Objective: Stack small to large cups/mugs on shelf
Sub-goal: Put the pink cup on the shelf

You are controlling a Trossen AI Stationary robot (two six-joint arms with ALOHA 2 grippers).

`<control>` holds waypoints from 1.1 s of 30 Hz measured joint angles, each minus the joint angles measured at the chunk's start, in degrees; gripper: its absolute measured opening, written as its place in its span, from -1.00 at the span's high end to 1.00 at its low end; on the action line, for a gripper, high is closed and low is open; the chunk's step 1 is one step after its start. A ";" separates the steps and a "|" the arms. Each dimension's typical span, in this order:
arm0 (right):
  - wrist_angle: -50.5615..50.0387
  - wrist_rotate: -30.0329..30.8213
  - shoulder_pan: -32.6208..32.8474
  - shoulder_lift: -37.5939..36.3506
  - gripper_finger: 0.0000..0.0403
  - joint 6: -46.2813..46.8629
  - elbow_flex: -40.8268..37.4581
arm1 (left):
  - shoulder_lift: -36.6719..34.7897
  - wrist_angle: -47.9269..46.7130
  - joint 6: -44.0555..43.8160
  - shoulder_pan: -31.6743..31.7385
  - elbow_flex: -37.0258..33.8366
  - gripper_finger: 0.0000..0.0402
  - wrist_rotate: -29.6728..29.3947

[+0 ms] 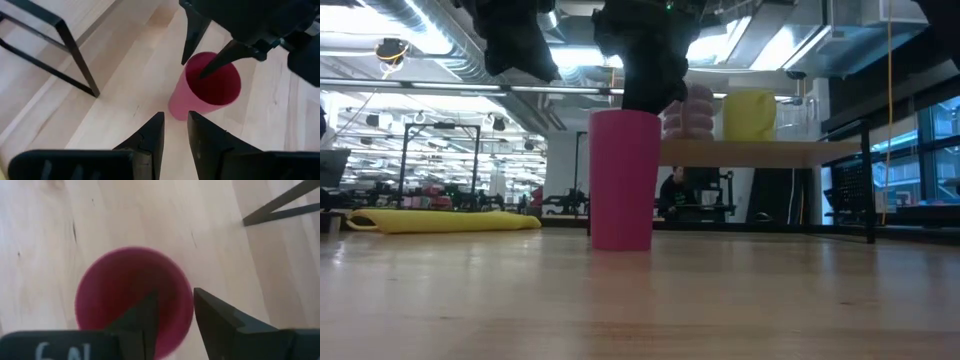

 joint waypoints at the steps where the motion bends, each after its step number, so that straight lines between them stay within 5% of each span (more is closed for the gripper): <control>1: -1.17 0.01 0.00 0.00 0.38 -0.13 0.84 | 0.02 0.29 0.48 -0.13 0.00 0.60 -0.04; 8: -4.85 0.64 0.01 -0.04 0.38 -1.66 8.70 | -0.31 1.40 1.73 0.54 0.00 0.60 -0.27; 15: -12.08 10.79 0.02 -0.07 0.38 -1.70 18.94 | -0.10 2.29 0.49 0.58 -0.25 0.60 0.64; 21: -19.25 18.40 1.53 -0.15 0.38 -1.42 29.81 | -0.04 13.12 -7.41 -0.09 -6.57 0.60 3.90; 26: -22.69 22.51 2.03 -3.17 0.38 2.71 28.69 | 0.29 24.41 -15.62 -0.58 -11.70 0.60 3.73; 33: -32.77 27.97 2.03 -5.18 0.38 9.51 28.61 | 2.86 26.71 -23.42 -0.50 -11.88 0.55 4.62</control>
